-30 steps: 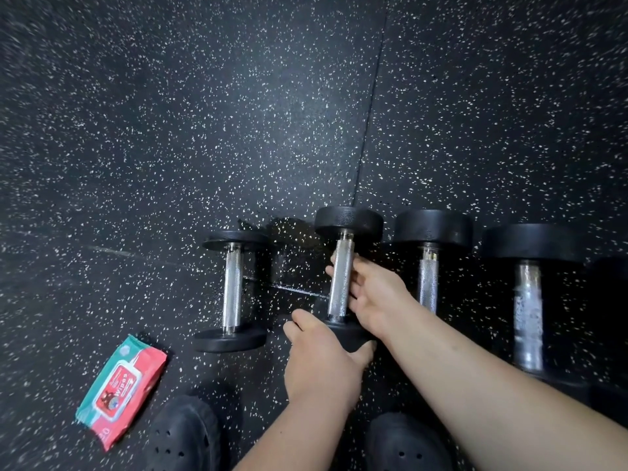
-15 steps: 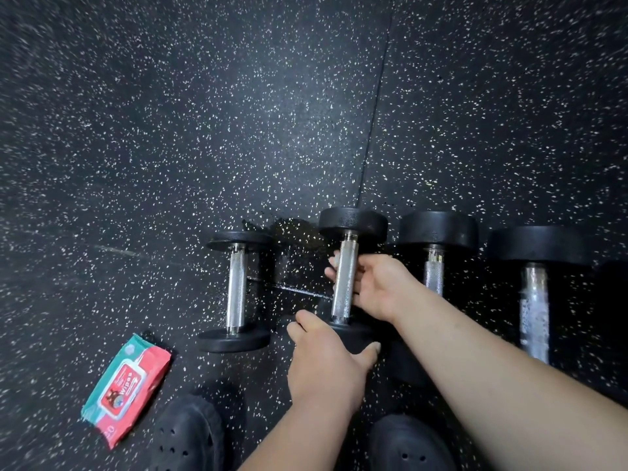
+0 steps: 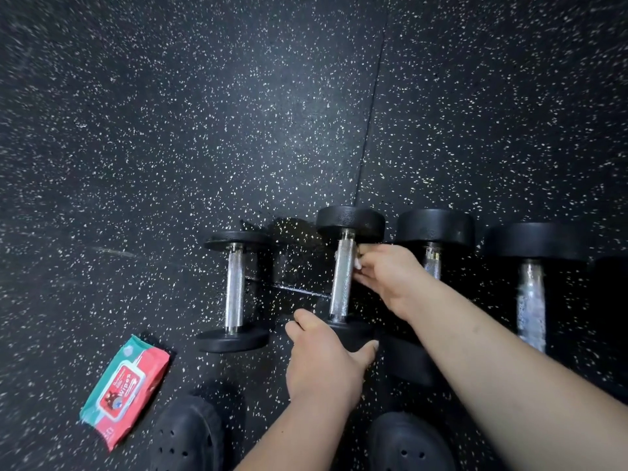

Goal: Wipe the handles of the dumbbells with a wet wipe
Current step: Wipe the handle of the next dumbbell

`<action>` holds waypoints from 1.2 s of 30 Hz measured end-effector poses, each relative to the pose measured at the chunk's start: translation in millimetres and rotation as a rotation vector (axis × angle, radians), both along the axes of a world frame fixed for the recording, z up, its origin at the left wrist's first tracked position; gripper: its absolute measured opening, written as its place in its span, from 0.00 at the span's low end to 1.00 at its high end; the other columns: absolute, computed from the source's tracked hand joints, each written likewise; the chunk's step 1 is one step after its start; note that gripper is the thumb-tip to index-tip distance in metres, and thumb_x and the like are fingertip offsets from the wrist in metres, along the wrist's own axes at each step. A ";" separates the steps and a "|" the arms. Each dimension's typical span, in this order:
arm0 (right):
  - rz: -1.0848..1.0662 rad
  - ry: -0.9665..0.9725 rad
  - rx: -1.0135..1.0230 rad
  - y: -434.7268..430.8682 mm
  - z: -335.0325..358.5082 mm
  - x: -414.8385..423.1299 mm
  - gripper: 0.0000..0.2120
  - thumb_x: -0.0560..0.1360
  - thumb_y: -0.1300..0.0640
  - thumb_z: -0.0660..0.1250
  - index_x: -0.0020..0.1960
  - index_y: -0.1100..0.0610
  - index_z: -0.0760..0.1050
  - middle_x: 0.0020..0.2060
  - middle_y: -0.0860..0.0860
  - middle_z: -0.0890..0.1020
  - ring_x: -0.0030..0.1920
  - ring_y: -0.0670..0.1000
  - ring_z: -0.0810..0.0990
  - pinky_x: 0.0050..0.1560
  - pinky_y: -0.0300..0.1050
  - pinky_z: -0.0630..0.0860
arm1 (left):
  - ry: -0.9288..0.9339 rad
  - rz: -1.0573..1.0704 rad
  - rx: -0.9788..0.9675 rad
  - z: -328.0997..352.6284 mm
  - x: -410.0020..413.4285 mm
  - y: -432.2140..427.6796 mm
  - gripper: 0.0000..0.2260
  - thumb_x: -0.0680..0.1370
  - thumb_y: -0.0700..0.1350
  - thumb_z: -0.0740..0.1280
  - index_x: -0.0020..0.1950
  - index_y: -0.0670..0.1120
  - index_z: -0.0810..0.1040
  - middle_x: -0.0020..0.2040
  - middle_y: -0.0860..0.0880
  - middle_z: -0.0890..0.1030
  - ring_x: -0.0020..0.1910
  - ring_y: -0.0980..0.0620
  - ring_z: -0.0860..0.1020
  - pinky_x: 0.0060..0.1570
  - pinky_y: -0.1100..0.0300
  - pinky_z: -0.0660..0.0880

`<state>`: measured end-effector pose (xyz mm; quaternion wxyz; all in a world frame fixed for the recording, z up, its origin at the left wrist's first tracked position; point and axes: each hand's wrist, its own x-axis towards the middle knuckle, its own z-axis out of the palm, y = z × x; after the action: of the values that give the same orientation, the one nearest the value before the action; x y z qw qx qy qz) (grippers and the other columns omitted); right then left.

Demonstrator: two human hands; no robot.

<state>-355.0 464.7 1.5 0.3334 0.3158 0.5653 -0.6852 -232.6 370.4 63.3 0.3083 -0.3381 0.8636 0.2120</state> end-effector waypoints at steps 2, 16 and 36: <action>0.061 0.089 0.066 0.3 -1.5 9.2 0.15 0.81 0.73 0.64 0.48 0.56 0.83 0.47 0.51 0.86 0.53 0.51 0.84 0.55 0.42 0.82 | -0.001 0.002 -0.003 0.2 -0.5 0.3 0.47 0.68 0.70 0.78 0.71 0.44 0.58 0.70 0.46 0.66 0.60 0.45 0.80 0.51 0.52 0.76; 0.263 0.429 0.658 7.5 11.1 35.8 0.03 0.77 0.50 0.76 0.44 0.46 0.84 0.38 0.40 0.86 0.40 0.39 0.83 0.45 0.38 0.78 | 0.008 0.004 0.007 0.6 0.0 0.7 0.44 0.68 0.68 0.79 0.68 0.46 0.59 0.67 0.47 0.67 0.59 0.44 0.81 0.49 0.54 0.73; 0.165 0.536 0.670 0.8 8.5 44.8 0.04 0.77 0.54 0.76 0.44 0.47 0.84 0.36 0.39 0.85 0.40 0.37 0.82 0.43 0.33 0.76 | 0.023 0.011 0.026 -1.4 1.9 1.1 0.43 0.67 0.68 0.79 0.65 0.46 0.59 0.66 0.47 0.67 0.59 0.44 0.80 0.47 0.53 0.74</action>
<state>-310.2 465.4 10.0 0.1078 0.1713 0.8464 -0.4927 -230.8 371.5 61.9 0.3014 -0.3362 0.8625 0.2287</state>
